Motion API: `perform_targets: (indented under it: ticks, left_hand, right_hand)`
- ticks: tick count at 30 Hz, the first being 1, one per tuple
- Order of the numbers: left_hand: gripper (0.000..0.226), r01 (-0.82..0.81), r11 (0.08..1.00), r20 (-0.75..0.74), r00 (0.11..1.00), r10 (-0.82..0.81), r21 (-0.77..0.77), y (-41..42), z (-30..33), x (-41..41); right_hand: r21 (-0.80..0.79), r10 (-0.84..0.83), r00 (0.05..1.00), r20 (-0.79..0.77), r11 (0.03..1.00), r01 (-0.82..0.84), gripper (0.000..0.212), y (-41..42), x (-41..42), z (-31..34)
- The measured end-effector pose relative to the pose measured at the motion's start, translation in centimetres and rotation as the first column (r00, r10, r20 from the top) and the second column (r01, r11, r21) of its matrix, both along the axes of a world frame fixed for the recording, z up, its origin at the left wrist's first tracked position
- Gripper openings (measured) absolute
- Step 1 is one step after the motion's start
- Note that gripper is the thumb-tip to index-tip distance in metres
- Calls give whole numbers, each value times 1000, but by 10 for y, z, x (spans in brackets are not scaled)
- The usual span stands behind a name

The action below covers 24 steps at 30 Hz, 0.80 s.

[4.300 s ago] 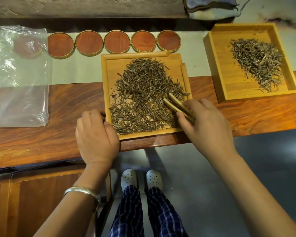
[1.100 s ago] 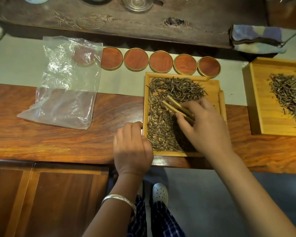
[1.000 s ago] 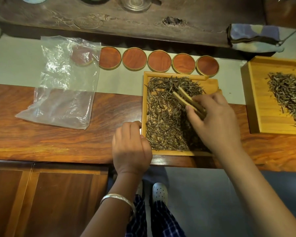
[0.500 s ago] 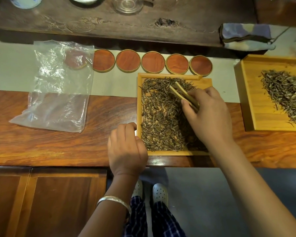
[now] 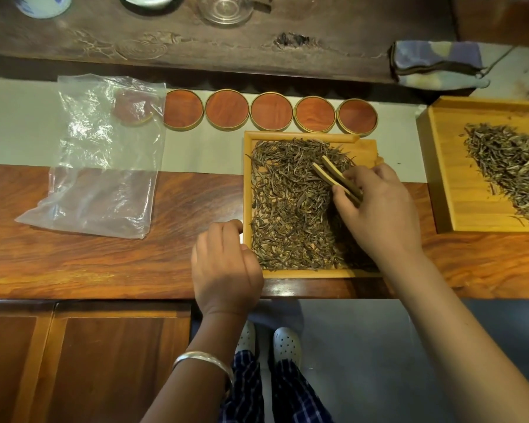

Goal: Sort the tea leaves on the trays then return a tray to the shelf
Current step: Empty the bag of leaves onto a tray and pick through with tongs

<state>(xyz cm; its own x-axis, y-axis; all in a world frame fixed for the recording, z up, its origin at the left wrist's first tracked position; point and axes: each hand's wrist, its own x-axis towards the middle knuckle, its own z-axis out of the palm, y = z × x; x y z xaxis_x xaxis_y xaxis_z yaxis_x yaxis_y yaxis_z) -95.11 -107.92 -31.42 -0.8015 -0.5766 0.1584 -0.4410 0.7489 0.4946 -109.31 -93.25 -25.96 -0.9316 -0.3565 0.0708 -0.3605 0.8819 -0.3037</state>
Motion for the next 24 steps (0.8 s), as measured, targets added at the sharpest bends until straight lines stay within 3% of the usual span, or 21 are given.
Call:
perform_targets:
  ticks: [14,24]
  left_hand:
    - [23,1,1000,13,1000,-1,-1,-1,0,-1]
    - [26,-19,1000,32,999,19,14,1,1,-1]
  right_hand:
    - [-34,-120,993,-6,992,120,34,24,-10,-7]
    - [-27,-70,998,0,997,70,33,32,-3,-8]
